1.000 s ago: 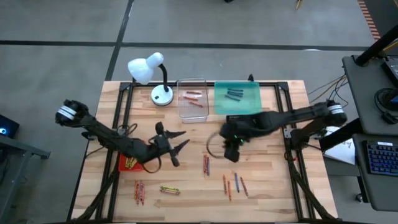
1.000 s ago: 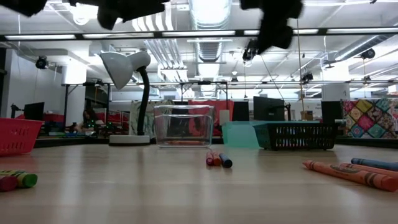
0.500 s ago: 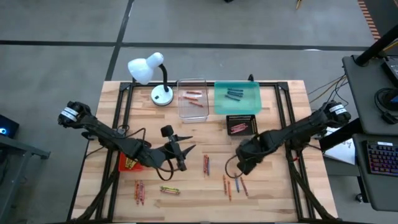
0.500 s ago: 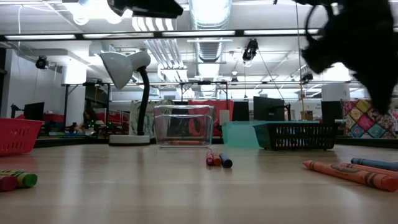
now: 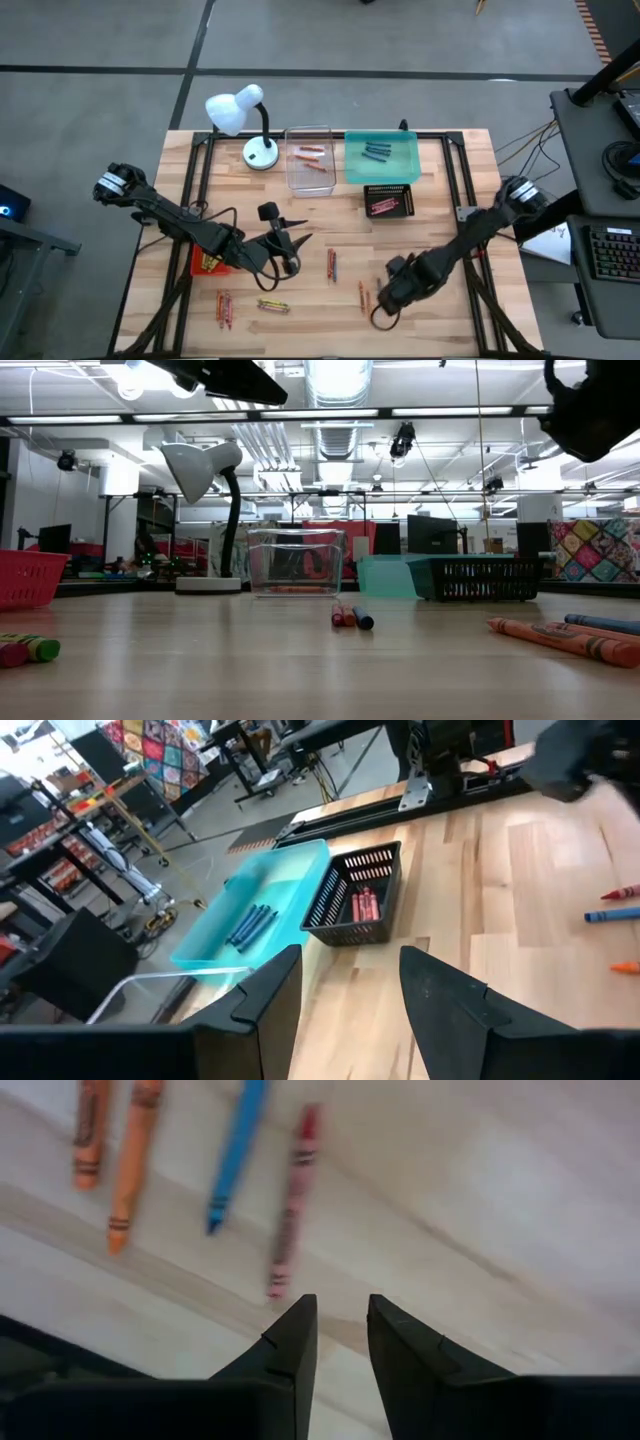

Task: Sort crayons
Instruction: Put the red crayon into the black bin

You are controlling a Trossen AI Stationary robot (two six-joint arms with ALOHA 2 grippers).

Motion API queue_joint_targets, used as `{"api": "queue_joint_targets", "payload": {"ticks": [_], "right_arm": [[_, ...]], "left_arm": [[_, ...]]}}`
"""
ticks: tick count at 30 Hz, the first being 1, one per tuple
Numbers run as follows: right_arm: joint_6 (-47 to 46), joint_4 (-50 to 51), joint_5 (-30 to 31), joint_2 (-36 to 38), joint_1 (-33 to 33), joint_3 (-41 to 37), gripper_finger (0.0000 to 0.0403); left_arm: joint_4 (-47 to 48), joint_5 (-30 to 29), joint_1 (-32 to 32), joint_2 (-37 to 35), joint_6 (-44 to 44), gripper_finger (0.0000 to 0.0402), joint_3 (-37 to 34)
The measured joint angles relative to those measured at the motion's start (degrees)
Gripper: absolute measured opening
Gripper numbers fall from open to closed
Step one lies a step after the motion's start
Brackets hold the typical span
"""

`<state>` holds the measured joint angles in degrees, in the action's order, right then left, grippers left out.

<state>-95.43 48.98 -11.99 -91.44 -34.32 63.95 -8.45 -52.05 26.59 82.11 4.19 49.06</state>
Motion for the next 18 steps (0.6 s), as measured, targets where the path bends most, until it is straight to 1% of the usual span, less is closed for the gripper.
{"api": "queue_joint_targets", "payload": {"ticks": [5, 8, 11, 15, 18], "right_arm": [[3.7, 0.4, 0.0, -9.9, -0.4, 8.7, 0.0073], [6.4, 3.1, 0.0, -14.9, -0.3, 14.1, 0.0073], [7.4, 9.4, 0.0, -19.1, -0.3, 18.9, 0.0073], [7.6, 19.8, 0.2, -22.7, -0.3, 23.9, 0.0081], [8.4, 22.4, 1.8, -23.9, -0.4, 25.0, 0.0089]], "left_arm": [[0.0, 0.0, 0.0, 0.0, 2.0, 0.0153, 0.3], [0.0, 0.0, 0.0, -0.1, 2.6, 0.0153, 0.5], [0.0, 0.1, 0.2, -0.1, 2.7, 0.0153, 0.7], [0.0, 0.1, 0.6, -0.1, 2.6, 0.0153, 0.7], [0.0, 0.1, 1.0, -0.1, 2.4, 0.0153, 0.4]]}}
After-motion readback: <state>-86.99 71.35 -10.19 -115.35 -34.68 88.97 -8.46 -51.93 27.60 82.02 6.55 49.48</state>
